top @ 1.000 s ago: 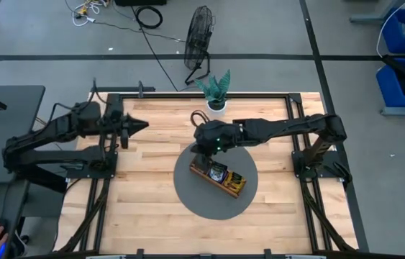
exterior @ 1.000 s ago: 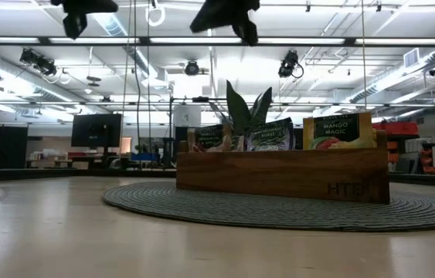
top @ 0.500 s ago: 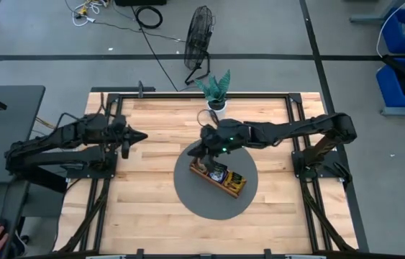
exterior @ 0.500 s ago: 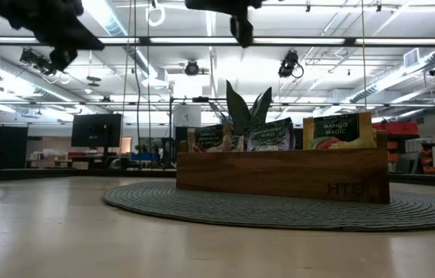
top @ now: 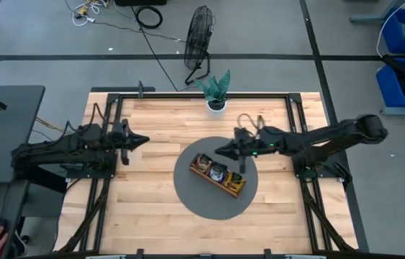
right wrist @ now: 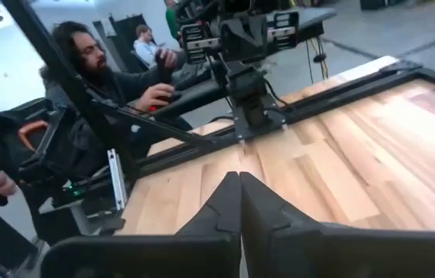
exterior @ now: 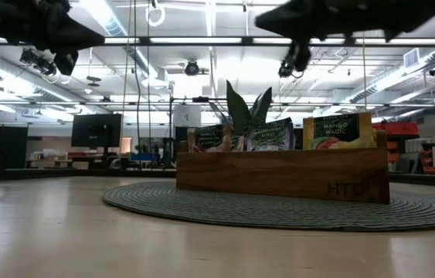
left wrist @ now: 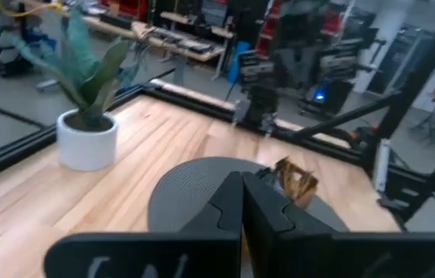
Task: Pick & Place Tea
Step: Return to home position
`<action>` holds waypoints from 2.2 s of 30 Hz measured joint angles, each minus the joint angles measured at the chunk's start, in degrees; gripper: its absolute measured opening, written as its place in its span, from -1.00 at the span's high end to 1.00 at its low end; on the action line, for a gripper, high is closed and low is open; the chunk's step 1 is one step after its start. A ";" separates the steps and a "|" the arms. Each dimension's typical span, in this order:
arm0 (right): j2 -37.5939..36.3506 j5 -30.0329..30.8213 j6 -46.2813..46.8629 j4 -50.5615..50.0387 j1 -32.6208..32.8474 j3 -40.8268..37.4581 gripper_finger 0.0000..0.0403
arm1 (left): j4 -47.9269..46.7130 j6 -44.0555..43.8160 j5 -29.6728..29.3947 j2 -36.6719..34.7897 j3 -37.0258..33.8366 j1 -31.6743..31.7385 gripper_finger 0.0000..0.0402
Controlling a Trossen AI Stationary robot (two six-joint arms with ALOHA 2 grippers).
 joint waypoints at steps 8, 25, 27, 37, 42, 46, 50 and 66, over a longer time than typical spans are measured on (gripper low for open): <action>-11.63 0.32 -4.23 7.11 0.13 -14.34 1.00 | 11.59 -2.56 0.15 -1.14 -6.08 -2.17 0.99; -43.17 2.15 -9.61 -0.26 0.04 -34.48 1.00 | 8.72 -0.25 -1.38 -11.42 -10.94 -2.64 0.99; -45.87 2.53 -9.79 -1.08 0.04 -36.09 1.00 | 8.71 -0.66 -2.16 -12.68 -12.24 -2.64 0.99; -58.51 1.87 -12.72 -17.36 0.04 -36.02 1.00 | 5.81 4.15 -4.22 -14.69 -14.12 -2.30 0.99; -68.31 4.98 -14.23 -27.35 0.03 -35.93 1.00 | 6.25 4.77 -4.28 -14.73 -14.61 -2.00 0.99; -72.40 5.60 -17.01 -27.96 -0.44 -35.83 1.00 | 9.33 4.81 -3.64 -14.64 -17.57 -2.05 0.99; -71.12 5.37 -16.09 -28.32 -1.71 -35.82 1.00 | 11.37 7.74 -2.67 -14.63 -18.36 -2.07 0.99; -63.96 2.50 -18.24 -28.77 -4.64 -35.82 0.90 | 11.46 12.47 -2.35 -14.53 -18.40 -2.05 0.94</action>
